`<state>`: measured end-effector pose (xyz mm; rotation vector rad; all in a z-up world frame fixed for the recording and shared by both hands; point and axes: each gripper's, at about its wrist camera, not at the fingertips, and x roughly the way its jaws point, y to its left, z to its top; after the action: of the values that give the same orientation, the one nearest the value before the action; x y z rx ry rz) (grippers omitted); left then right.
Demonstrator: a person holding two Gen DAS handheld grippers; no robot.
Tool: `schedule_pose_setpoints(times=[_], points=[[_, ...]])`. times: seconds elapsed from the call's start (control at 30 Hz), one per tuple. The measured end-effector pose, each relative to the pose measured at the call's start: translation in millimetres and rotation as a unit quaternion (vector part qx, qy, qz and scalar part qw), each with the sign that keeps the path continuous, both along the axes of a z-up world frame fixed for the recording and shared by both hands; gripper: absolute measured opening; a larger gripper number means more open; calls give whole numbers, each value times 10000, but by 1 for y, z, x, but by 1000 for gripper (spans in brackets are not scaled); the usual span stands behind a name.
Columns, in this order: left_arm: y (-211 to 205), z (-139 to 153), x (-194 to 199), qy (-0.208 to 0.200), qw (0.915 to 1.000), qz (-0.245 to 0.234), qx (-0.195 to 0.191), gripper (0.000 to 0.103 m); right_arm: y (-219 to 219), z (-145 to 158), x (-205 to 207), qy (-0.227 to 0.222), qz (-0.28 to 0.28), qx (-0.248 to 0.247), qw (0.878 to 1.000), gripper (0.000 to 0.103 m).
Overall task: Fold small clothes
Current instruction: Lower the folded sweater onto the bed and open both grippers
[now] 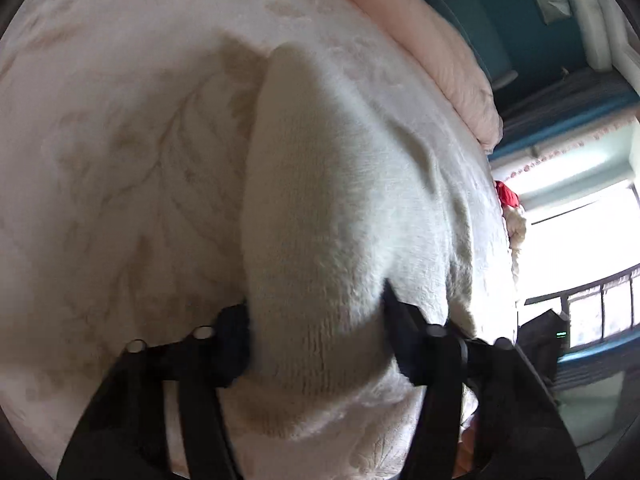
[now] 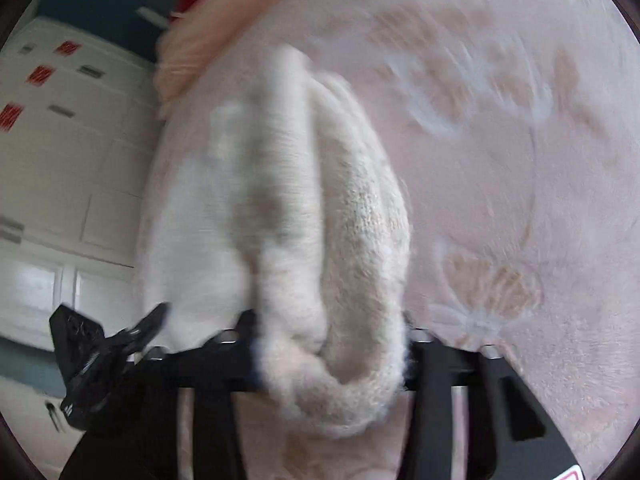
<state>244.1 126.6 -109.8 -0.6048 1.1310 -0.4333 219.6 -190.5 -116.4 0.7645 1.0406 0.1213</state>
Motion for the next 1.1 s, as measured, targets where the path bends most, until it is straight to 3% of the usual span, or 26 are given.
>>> schedule_pose_setpoints(times=[0.1, 0.17, 0.2, 0.23, 0.27, 0.33, 0.4, 0.47, 0.5, 0.53, 0.6, 0.63, 0.7, 0.77, 0.8, 0.87, 0.9, 0.93, 1.0, 1.07, 1.1], points=[[10, 24, -6, -380, 9990, -186, -132, 46, 9, 44, -18, -636, 346, -392, 9966, 36], [10, 21, -7, -403, 9985, -357, 20, 47, 9, 33, -21, -489, 384, -519, 9967, 45], [4, 8, -7, -289, 9976, -470, 413, 49, 11, 15, -18, -212, 475, -513, 9973, 47], [1, -1, -8, -223, 9965, -525, 604, 55, 12, -3, -14, 164, 540, -599, 9966, 55], [1, -6, -11, -241, 9963, -536, 630, 55, 8, -15, -18, 256, 412, -472, 9977, 55], [8, 8, -21, -383, 9975, -323, 501, 56, -3, -3, -31, 42, 15, -122, 9999, 56], [13, 31, -33, -585, 9959, -216, 649, 56, -7, 29, -44, -266, -172, -465, 9984, 57], [12, 61, -50, -1110, 9903, -386, 743, 58, -1, 66, -53, -772, -68, -1080, 9911, 42], [9, 72, -56, -1358, 9867, -433, 787, 61, 6, 78, -52, -931, 77, -1301, 9871, 16], [1, 79, -62, -1584, 9822, -468, 897, 61, 18, 86, -47, -970, 318, -1569, 9823, 4], [-16, 75, -61, -1604, 9788, -632, 1107, 61, 34, 80, -36, -877, 649, -1688, 9796, 4], [-27, 60, -54, -1406, 9783, -738, 1327, 61, 41, 69, -27, -728, 773, -1793, 9781, 4], [-38, 35, -44, -1148, 9737, -724, 1827, 60, 51, 11, -8, 115, 1233, -1797, 9759, 0], [-45, 32, -47, -1323, 9636, -779, 2190, 61, 48, 11, -7, -73, 1118, -1757, 9780, 0], [-44, 40, -48, -1374, 9627, -799, 2189, 62, 46, 24, -8, -76, 1072, -1694, 9797, 4], [-35, 58, -50, -1407, 9712, -724, 1784, 73, 35, 51, -15, -517, 886, -1496, 9834, 27], [-26, 65, -51, -1458, 9750, -552, 1583, 89, 29, 58, -20, -670, 791, -1555, 9824, 69], [-14, 71, -51, -1519, 9779, -263, 1410, 95, 23, 63, -19, -799, 624, -1692, 9803, 87], [-8, 68, -35, -1317, 9832, -64, 1260, 95, 9, 53, -9, -797, 329, -1763, 9806, 87], [-7, 42, -15, -650, 9901, 26, 1247, 95, 1, 16, 19, -67, 336, -1188, 9923, 87], [-9, 28, -9, -391, 9919, -24, 1210, 94, -1, -7, 30, 323, 353, -781, 9958, 80]])
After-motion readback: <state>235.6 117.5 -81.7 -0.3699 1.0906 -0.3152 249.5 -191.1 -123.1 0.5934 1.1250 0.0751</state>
